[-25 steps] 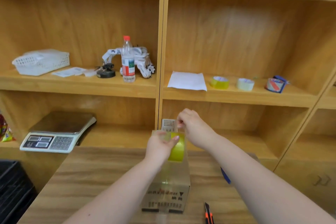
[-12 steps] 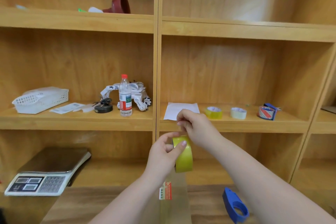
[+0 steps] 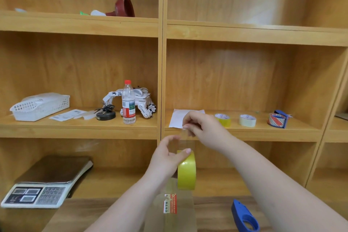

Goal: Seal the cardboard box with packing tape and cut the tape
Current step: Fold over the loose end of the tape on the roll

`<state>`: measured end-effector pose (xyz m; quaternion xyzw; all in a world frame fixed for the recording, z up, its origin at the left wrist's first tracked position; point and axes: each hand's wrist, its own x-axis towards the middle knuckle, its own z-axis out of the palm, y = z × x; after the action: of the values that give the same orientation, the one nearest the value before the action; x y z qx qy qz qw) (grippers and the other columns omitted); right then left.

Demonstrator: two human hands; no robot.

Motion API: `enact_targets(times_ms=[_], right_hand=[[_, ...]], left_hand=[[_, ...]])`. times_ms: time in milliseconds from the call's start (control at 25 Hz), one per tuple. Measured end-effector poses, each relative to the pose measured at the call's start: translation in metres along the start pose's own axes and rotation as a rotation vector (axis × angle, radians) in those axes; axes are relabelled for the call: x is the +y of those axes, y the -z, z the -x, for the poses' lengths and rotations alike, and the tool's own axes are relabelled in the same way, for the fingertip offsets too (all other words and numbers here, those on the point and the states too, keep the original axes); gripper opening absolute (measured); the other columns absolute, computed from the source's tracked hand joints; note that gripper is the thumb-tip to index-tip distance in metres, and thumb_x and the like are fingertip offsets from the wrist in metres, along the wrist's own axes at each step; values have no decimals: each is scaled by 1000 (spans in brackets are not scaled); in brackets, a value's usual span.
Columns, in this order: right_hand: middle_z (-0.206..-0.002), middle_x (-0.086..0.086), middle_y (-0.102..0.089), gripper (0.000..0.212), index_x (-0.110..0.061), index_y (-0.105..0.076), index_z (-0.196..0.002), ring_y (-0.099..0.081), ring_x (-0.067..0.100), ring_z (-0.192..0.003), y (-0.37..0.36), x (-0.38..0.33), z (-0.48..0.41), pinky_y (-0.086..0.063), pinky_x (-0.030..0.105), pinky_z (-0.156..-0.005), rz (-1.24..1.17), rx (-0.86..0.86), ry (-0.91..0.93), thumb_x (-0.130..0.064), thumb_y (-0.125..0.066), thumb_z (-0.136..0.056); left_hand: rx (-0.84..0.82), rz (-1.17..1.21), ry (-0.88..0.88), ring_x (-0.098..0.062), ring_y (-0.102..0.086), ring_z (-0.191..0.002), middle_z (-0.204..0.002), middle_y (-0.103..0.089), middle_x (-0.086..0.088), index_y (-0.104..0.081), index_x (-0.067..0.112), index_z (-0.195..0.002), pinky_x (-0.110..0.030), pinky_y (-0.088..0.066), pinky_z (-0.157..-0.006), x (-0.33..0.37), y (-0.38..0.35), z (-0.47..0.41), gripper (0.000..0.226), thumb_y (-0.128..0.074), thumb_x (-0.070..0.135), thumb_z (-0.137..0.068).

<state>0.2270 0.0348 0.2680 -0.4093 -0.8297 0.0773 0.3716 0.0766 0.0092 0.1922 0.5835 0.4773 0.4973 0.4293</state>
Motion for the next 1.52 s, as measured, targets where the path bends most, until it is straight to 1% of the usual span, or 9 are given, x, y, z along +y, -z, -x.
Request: enact_targets(times_ms=[160,280,400,600,720,920,1160,1360,1520], right_hand=[[-62,-5,-58,16,-19,-56,-81,-54,6,-56,11,-17,-8,-46,16,-60,-90,6,28,-7,-56,-91],[-65,-2,-62,11,-17,-56,-83,-57,11,-62,17,-26,-16,-51,28,-65,-70,35,78,-10,-56,-91],[-67,-4,-63,6,-15,-57,-86,-59,10,-65,16,-31,-19,-54,38,-69,-27,5,90,-13,-56,-92],[-82,-2,-71,5,-23,-62,-94,-65,10,-75,13,-25,-15,-56,35,-75,-180,77,51,-18,-60,-91],[-100,2,-70,18,-23,-60,-112,-67,17,-89,2,-11,0,-56,36,-78,-524,227,-73,-23,-54,-95],[-87,18,-71,30,-16,-55,-119,-69,29,-86,-16,-2,29,-57,36,-78,-855,284,-108,-20,-60,-90],[-62,5,-68,39,-27,-51,-112,-65,21,-66,-28,-15,36,-54,29,-69,-814,407,-55,1,-61,-87],[-61,4,-67,35,-24,-66,-102,-63,17,-60,-22,-19,36,-53,25,-62,-720,377,32,7,-58,-87],[-72,5,-73,32,-26,-73,-93,-69,19,-68,-21,-17,36,-55,23,-65,-718,365,4,4,-61,-87]], left_hand=[[19,-118,-110,-15,-52,-51,-51,-48,1,-60,37,-99,-34,-58,-54,21,18,-5,28,-75,42,-77],[227,-270,-315,-7,-55,-54,-59,-60,0,-67,32,-85,-26,-49,-56,32,33,-10,25,-75,52,-71],[256,-109,-430,0,-60,-67,-72,-71,5,-73,28,-80,-16,-49,-65,40,38,-14,5,-75,33,-79],[199,107,-381,-5,-63,-67,-71,-71,1,-75,13,-85,-21,-51,-66,46,30,-14,7,-71,20,-83],[216,120,-370,-3,-62,-65,-72,-71,1,-74,12,-88,-17,-50,-63,50,25,-11,9,-69,19,-85],[201,166,-336,-2,-61,-62,-69,-69,1,-73,10,-90,-16,-51,-60,53,20,-7,11,-67,18,-87],[138,192,-326,-10,-57,-62,-71,-62,-8,-69,2,-89,-22,-50,-58,51,16,-2,12,-62,12,-90],[127,309,-312,-18,-68,-64,-70,-71,-8,-66,1,-94,-26,-56,-60,51,17,4,8,-66,6,-87],[99,343,-356,-26,-72,-70,-70,-74,-15,-56,16,-110,-39,-62,-65,56,24,7,35,-71,2,-82]])
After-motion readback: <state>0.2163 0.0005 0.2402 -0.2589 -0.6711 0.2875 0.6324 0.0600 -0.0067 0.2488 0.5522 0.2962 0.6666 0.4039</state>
